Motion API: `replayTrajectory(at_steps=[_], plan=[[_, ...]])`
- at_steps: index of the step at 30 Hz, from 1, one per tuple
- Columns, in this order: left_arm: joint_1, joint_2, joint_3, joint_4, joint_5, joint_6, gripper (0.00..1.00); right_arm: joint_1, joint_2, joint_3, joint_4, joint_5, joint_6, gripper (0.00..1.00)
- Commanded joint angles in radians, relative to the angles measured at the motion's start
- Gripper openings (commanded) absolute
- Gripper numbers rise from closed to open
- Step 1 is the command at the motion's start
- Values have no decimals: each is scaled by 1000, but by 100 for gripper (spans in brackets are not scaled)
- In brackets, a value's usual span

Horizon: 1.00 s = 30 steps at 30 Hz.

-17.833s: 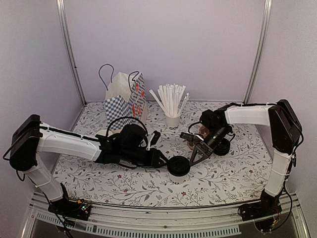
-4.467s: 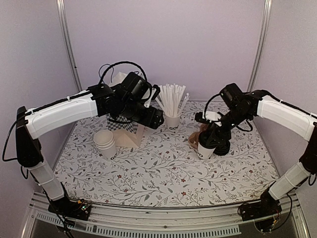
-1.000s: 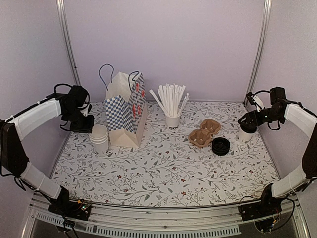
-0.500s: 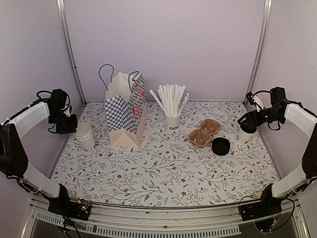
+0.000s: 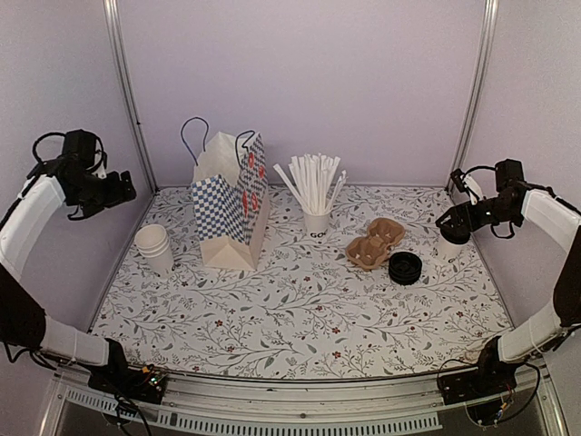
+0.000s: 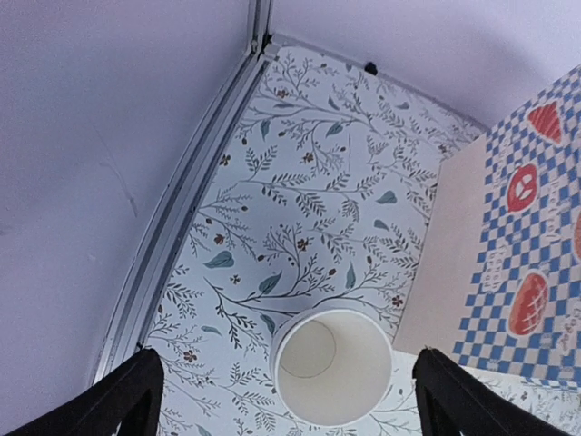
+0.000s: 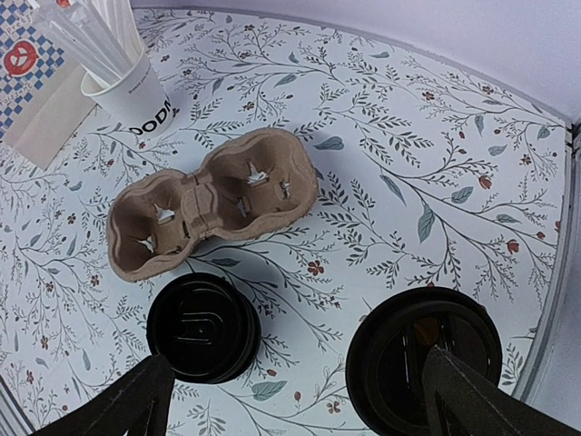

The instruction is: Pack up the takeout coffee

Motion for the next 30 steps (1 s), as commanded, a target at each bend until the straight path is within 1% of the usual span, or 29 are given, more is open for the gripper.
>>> replayTrajectory(at_steps=[1,3,5,7,10,12,15,16,17,18,19,21,23,24,26,29,30], plan=[[7,-41,121,-36,32,-12,100,-2,-11,36,-12,-10,-10,99],[1,-36,157,-43,71,-7,100,-3,-13,36,-12,-7,-9,99],[-18,-32,182,-35,72,12,100,-3,-15,41,-17,-7,-11,99],[-54,-41,182,33,106,61,100,-3,-15,48,-24,-10,-14,99],[-91,-75,158,136,127,77,100,-3,-18,57,-31,-15,-19,99],[-125,-59,189,152,77,67,100,-3,-20,62,-34,-18,-22,99],[-168,8,253,126,-122,22,100,-3,-25,62,-34,-26,-22,99],[-170,40,288,103,-157,-5,100,-3,-26,63,-34,-28,-23,99],[-170,78,325,84,-126,2,100,-3,-26,63,-35,-29,-23,99],[-170,111,364,80,-39,56,100,-3,-27,63,-36,-29,-23,99],[-171,144,402,81,18,78,100,-1,-27,63,-37,-29,-25,99],[-177,178,414,109,37,43,100,-3,-27,60,-37,-27,-28,99],[-204,190,395,178,81,41,96,-3,-27,60,-36,-28,-29,99],[-219,206,400,198,111,40,92,-3,-28,59,-37,-29,-29,99],[-246,248,428,197,157,34,81,-3,-28,56,-37,-31,-30,99],[-261,310,460,174,241,-28,65,-3,-31,52,-39,-33,-32,99],[-270,326,462,174,262,-41,61,-3,-33,48,-38,-33,-33,99]])
